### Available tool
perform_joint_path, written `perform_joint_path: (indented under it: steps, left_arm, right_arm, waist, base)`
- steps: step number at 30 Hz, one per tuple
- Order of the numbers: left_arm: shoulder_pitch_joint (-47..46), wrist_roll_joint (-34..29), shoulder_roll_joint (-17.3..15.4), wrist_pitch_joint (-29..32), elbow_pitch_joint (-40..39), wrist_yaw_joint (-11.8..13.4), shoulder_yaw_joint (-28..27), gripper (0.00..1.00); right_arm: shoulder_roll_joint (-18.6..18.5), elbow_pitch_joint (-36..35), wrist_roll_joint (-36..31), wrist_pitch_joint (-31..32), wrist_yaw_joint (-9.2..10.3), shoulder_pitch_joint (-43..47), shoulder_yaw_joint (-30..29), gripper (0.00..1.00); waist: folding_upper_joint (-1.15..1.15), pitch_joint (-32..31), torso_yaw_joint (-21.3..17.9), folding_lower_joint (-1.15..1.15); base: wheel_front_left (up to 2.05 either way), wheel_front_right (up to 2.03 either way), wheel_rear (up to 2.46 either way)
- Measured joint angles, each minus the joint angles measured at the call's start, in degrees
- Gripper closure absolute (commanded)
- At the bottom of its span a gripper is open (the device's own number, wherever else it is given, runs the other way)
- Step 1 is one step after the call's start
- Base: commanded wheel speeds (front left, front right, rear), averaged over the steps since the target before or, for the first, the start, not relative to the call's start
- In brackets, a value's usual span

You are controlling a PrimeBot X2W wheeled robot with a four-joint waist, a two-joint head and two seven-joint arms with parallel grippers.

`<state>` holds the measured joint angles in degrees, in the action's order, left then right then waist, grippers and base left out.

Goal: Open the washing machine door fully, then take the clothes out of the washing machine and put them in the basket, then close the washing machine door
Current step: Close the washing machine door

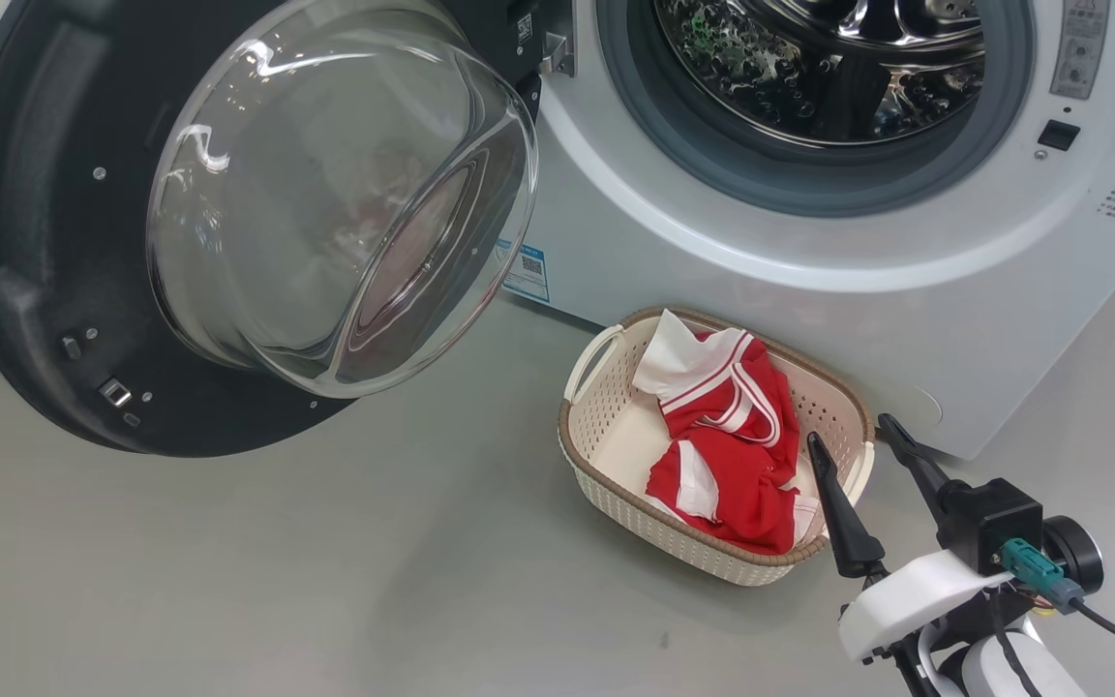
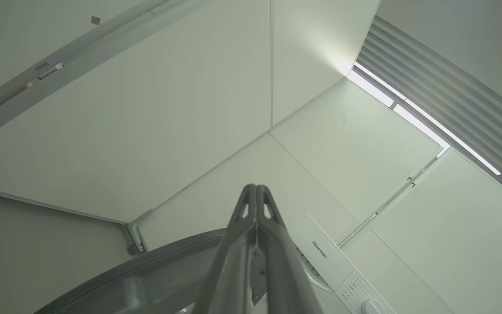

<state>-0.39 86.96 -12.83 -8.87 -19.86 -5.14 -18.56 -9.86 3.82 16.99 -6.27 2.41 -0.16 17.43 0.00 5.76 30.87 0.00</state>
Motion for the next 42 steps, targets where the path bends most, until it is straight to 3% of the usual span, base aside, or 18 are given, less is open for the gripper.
perform_joint_path:
  steps: [8, 14, 29, 42]
  left_arm:
    - [-6.65, 7.78, -6.48, 3.90, 13.29, 6.92, -7.24, 1.00]
    - [-11.98, 11.73, -9.28, 8.55, 20.49, 10.39, -5.71, 1.00]
    - [-16.35, 11.26, -15.49, 18.93, 36.26, 11.91, 2.99, 1.00]
    - [-20.25, 11.27, -14.81, 23.60, 41.52, 11.91, 7.88, 1.00]
  right_arm:
    - [-0.79, -0.41, -0.02, 0.52, -0.01, -0.11, -0.13, 0.00]
    - [-1.01, -0.59, -0.02, 0.70, -0.33, -0.22, -0.13, 0.00]
    - [-0.97, -1.90, -0.43, 1.61, -0.19, -0.18, 0.48, 0.00]
    - [-1.27, -2.91, -0.46, 1.94, -0.18, -0.19, 0.31, 0.00]
  waist:
    - [0.00, 0.53, -0.35, 0.00]
    - [0.00, 0.40, -0.81, 0.00]
    - [0.00, 0.70, -2.65, 0.00]
    - [0.00, 2.33, -5.71, 0.00]
  base:
    - [0.00, 0.00, 0.00]
    - [0.00, 0.00, 0.00]
    - [0.00, 0.00, 0.00]
    - [0.00, 0.00, 0.00]
